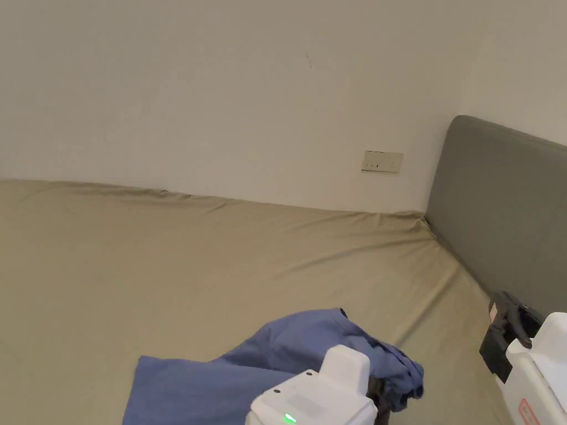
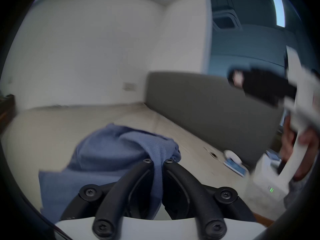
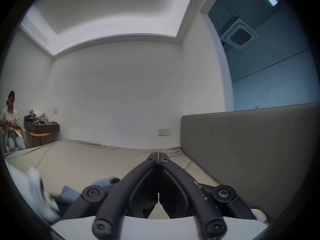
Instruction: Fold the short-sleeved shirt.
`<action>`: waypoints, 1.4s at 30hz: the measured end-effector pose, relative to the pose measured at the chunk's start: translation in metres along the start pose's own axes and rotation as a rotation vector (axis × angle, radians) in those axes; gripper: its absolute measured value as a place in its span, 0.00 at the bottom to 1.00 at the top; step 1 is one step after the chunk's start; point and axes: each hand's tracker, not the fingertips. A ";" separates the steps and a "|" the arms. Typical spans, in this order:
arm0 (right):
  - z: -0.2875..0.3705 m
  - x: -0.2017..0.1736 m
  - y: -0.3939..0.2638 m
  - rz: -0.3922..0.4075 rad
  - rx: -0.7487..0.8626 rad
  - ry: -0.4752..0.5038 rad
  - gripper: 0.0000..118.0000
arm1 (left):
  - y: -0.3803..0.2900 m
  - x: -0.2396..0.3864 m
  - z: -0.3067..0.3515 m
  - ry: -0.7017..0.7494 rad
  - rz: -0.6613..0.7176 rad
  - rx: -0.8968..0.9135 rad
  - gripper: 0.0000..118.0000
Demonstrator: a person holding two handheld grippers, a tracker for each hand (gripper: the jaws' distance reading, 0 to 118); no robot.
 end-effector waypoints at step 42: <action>0.049 -0.011 -0.047 0.017 -0.023 0.051 0.00 | -0.049 -0.147 0.246 0.683 0.210 0.034 0.33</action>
